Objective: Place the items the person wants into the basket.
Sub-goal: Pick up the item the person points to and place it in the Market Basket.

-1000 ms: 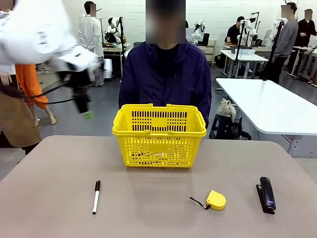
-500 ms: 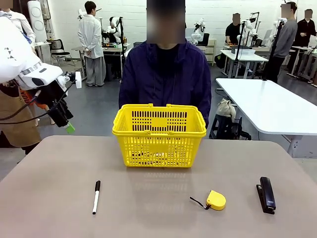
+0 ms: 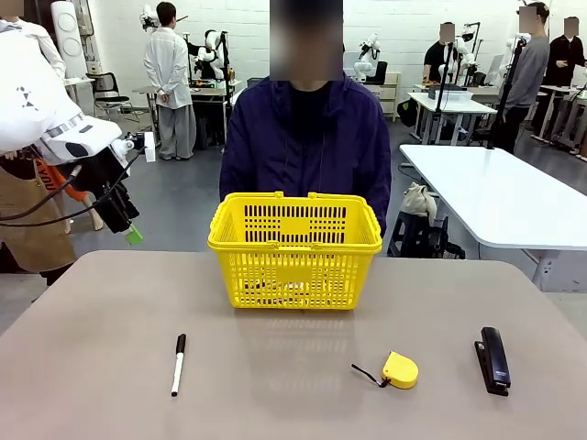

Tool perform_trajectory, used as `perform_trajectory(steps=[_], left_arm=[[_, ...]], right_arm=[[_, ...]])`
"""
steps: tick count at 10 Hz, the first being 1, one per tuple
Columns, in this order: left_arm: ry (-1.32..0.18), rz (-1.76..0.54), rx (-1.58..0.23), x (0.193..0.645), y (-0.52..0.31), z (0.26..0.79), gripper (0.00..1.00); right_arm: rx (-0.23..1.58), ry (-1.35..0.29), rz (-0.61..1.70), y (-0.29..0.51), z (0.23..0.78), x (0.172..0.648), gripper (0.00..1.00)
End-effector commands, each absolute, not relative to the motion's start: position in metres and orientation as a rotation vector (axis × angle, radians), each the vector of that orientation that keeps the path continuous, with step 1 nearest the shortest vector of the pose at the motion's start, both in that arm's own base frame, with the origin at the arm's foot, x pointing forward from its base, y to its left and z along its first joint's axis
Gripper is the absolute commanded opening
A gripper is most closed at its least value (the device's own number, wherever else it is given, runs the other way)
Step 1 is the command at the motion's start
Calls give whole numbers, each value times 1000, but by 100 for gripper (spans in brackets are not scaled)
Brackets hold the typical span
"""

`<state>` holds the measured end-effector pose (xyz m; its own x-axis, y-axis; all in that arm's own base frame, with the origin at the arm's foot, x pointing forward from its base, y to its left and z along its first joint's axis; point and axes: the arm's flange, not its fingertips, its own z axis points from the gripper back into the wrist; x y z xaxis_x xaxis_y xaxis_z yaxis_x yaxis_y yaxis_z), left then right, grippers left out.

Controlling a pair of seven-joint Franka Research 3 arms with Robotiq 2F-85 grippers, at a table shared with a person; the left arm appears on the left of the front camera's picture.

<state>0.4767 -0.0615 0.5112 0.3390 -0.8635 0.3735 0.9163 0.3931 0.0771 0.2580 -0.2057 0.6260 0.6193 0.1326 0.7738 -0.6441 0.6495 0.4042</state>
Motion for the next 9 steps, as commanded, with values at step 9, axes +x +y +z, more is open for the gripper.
perform_trajectory(steps=[9], left_arm=[[-680, -1279, -537, 409, 61, 602, 100]], right_arm=[[756, -808, 507, -204, 625, 260, 100]])
